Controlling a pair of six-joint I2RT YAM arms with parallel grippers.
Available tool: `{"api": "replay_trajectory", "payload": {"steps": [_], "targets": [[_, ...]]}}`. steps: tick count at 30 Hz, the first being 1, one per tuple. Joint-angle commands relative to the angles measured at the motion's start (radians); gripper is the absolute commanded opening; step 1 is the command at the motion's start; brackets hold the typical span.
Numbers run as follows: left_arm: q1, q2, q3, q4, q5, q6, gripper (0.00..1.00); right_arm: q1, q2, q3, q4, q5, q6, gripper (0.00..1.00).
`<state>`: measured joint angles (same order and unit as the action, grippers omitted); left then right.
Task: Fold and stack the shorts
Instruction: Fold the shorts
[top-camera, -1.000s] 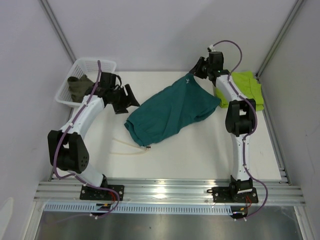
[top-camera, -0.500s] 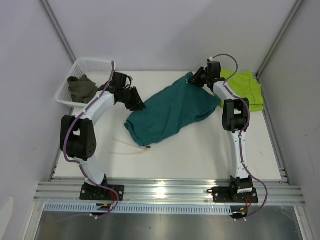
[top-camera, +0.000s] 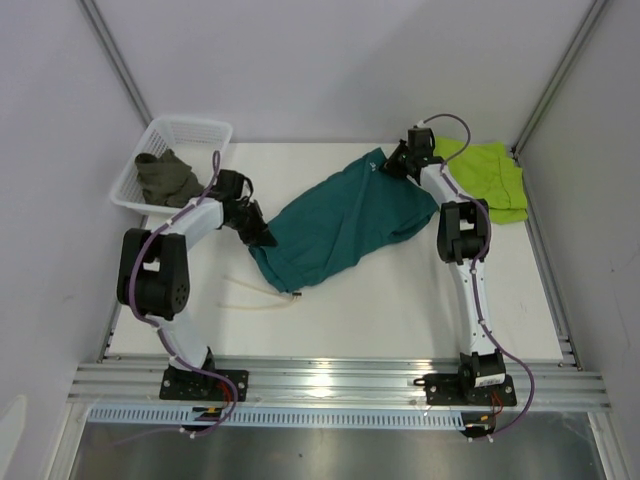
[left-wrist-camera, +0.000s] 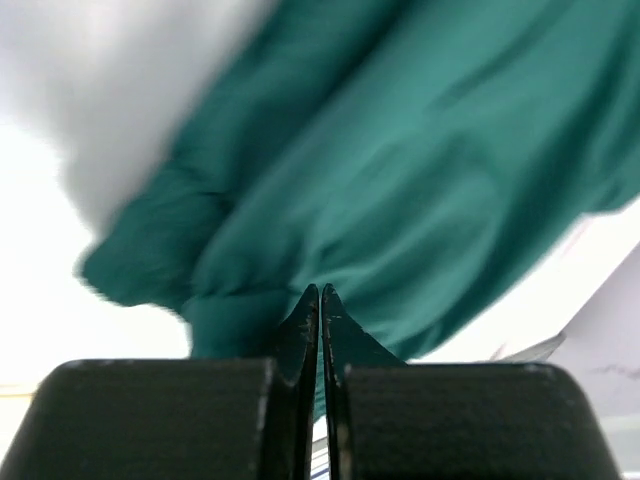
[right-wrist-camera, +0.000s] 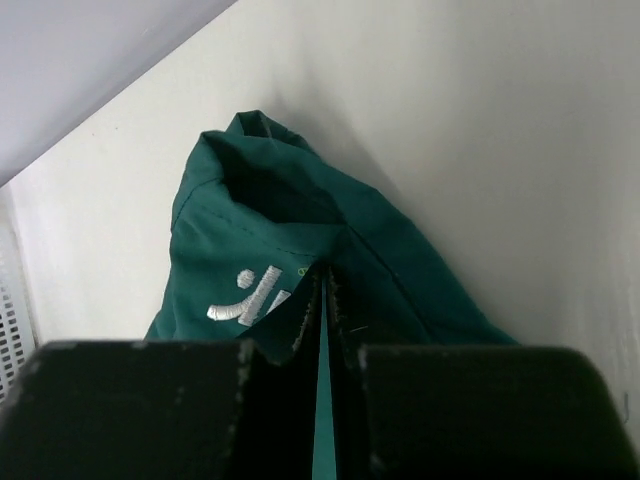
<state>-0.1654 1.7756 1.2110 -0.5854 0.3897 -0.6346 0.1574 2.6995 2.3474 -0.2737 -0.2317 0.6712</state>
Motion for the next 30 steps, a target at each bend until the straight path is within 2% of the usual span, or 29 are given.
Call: {"api": "replay_trajectory", "payload": {"steps": [1, 10, 15, 22, 25, 26, 28, 29, 30], "targets": [[0.044, 0.008, -0.014, -0.017, -0.041, -0.039, 0.0, -0.018, -0.001, 0.03, -0.033, 0.055, -0.038, 0.07], [0.162, -0.044, -0.16, 0.117, -0.012, -0.152, 0.0, -0.055, -0.013, 0.023, -0.056, 0.048, -0.071, 0.08], [0.162, -0.01, -0.137, 0.053, -0.052, -0.143, 0.01, -0.062, -0.033, 0.01, -0.064, 0.043, -0.087, 0.1], [0.162, 0.004, -0.09, 0.045, -0.069, -0.14, 0.0, -0.07, -0.053, 0.007, -0.058, 0.026, -0.088, 0.11], [0.162, -0.018, -0.041, 0.032, -0.074, -0.108, 0.0, -0.076, -0.069, 0.003, -0.056, -0.001, -0.087, 0.17], [0.162, -0.022, 0.014, 0.019, -0.081, -0.096, 0.0, -0.078, -0.075, 0.004, -0.055, -0.009, -0.085, 0.26], [0.146, -0.028, 0.057, -0.023, -0.086, -0.062, 0.01, -0.081, -0.11, 0.006, -0.039, -0.034, -0.084, 0.35], [0.138, -0.034, 0.103, -0.034, -0.084, -0.053, 0.01, -0.081, -0.122, 0.006, -0.032, -0.04, -0.084, 0.45], [0.129, -0.039, 0.143, -0.045, -0.084, -0.047, 0.01, -0.081, -0.136, 0.006, -0.025, -0.046, -0.087, 0.48]]}}
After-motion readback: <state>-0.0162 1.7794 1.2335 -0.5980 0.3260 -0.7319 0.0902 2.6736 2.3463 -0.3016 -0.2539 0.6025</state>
